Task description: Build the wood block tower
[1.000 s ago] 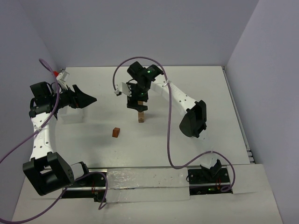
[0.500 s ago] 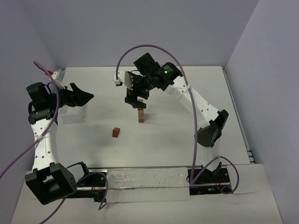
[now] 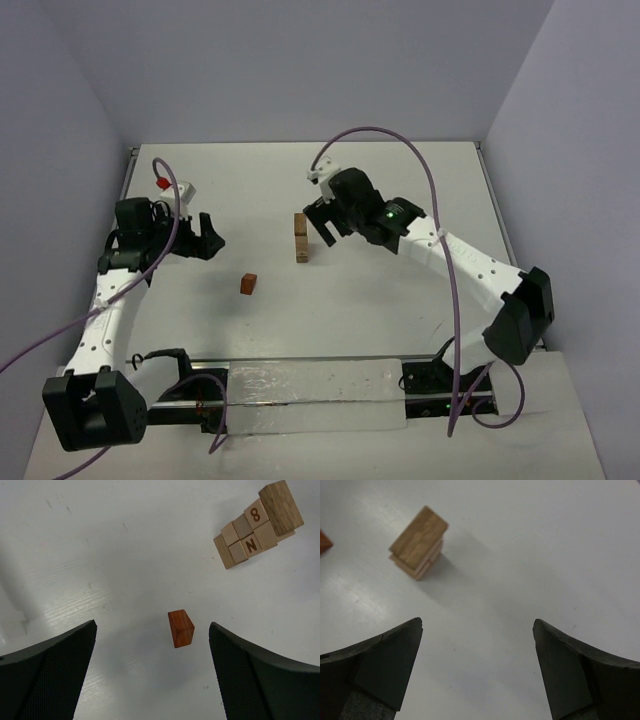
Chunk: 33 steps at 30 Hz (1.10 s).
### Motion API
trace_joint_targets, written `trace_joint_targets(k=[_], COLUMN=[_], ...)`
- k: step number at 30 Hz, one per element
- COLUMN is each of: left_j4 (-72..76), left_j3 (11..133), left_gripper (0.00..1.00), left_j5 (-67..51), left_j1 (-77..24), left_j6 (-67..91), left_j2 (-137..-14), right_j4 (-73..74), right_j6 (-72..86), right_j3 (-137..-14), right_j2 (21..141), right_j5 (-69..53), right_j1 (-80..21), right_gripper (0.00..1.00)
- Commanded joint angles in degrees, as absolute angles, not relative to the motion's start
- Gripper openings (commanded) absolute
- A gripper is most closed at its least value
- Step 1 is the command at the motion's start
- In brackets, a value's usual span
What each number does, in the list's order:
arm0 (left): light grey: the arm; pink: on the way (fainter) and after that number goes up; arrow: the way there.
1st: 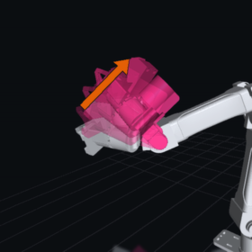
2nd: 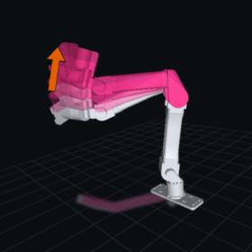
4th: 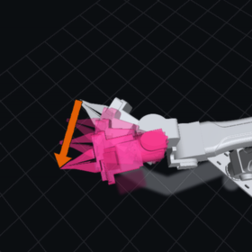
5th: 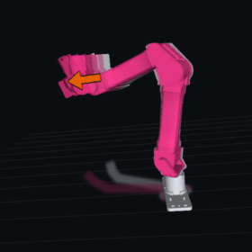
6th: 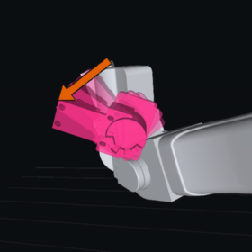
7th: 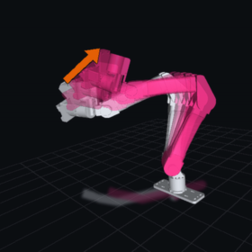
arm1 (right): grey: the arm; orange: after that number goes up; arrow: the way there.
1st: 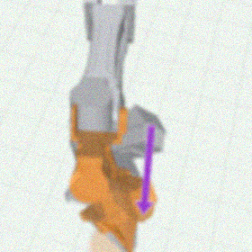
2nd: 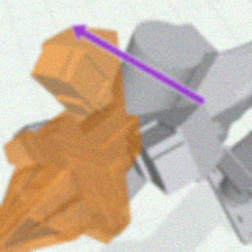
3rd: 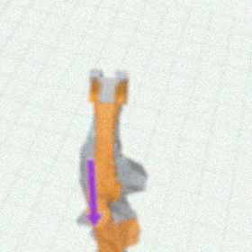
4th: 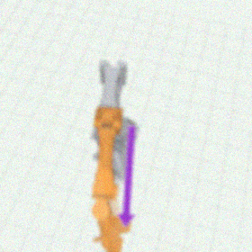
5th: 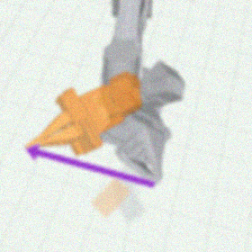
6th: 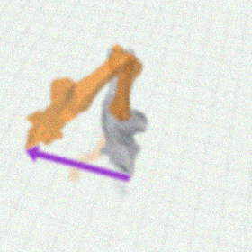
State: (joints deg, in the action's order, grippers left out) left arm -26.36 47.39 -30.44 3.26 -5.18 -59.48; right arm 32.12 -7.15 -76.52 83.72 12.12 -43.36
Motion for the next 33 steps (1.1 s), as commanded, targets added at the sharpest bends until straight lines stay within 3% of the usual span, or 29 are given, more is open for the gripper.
trace_joint_targets(k=[1,3,5,13,16,18,20,33], left_j4=[-19.66,-21.36,-22.65,-22.27,-22.86,-23.92,-25.28,-36.78], left_j3=[45.31,45.76,47.0,48.52,49.25,50.15,51.22,56.79], left_gripper=[0.99,0.99,0.99,0.98,0.87,0.69,0.63,0.65], left_j5=[-23.53,-10.18,-5.8,-3.23,-1.74,-0.79,-0.39,-1.71], left_j1=[-3.65,-12.97,-19.04,-23.65,-24.49,-25.6,-26.94,-27.95], left_j6=[-0.76,2.16,2.63,4.44,5.38,6.4,6.97,10.57], left_j2=[-57.8,-61.28,-65.74,-73.12,-75.12,-77.33,-79.7,-87.36], right_j4=[21.39,19.67,19.51,19.91,18.86,17.96,17.84,17.86], right_j6=[-1.47,-0.4,-0.09,4.34,3.96,3.88,3.78,3.14], right_j3=[-69.86,-66.15,-64.8,-60.1,-57.64,-55.96,-55.48,-54.94], right_j2=[74.91,71.42,69.73,63.98,62.13,61.07,60.96,61.18], right_j5=[23.32,23.3,22.6,15.31,14.1,13.32,12.96,11.99], right_j1=[-41.57,-38.88,-36.61,-24.23,-22.39,-21.52,-21.22,-20.41], right_gripper=[0.98,1.0,1.0,1.0,1.0,1.0,1.0,1.0])
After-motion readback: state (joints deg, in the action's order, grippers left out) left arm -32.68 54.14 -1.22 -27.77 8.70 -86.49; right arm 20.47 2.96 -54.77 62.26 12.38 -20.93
